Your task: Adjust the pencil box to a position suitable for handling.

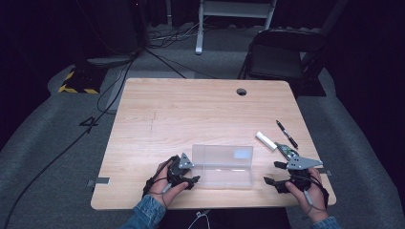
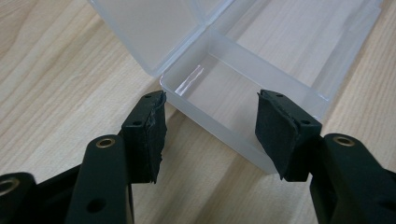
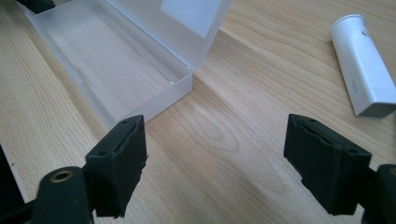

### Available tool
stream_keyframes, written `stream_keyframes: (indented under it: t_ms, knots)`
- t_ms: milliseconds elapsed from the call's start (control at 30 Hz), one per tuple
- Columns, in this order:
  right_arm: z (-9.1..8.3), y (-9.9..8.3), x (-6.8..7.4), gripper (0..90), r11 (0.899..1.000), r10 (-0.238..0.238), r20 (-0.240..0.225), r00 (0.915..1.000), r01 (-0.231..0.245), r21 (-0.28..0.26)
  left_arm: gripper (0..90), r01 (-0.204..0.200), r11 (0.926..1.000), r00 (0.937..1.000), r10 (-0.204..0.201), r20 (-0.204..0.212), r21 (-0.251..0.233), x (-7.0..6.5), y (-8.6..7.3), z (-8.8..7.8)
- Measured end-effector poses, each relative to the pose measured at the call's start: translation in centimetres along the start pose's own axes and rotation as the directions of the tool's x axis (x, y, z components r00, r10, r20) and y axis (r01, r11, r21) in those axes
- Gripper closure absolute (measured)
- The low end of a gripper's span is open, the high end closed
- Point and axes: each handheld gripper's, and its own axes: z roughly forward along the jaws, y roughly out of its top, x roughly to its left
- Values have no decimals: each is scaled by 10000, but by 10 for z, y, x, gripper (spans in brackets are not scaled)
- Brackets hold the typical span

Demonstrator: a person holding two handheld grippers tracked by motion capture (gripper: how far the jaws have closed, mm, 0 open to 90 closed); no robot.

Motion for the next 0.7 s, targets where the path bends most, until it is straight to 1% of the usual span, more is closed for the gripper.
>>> stream_keyframes:
  t_ms: [133,233,333,367,433,500,700]
  knots:
    - [1,0,0,220,10000,2,-25,10000,-2,57,431,-82,10000,9999,82,67,38,-3,0,0]
    - [1,0,-1,220,10000,2,-17,10000,-2,53,393,60,10000,10000,-60,-3,18,-2,0,0]
    - [1,0,-1,220,10000,13,-24,10000,-13,-4,365,269,9995,9996,-269,7,-191,-1,0,-2]
    - [1,0,-2,220,10000,18,-23,10000,-18,3,358,358,9988,9994,-356,40,-339,0,0,-3]
    - [1,0,-2,220,10000,44,3,10000,-44,10,350,442,9978,9990,-440,63,-497,1,0,-6]
    - [1,-1,-2,220,10000,54,9,10000,-54,42,342,495,9967,9988,-495,12,-649,3,1,-8]
    - [0,-2,-3,220,10000,74,56,10000,-74,55,324,858,9913,9960,-880,-178,-994,5,2,-16]
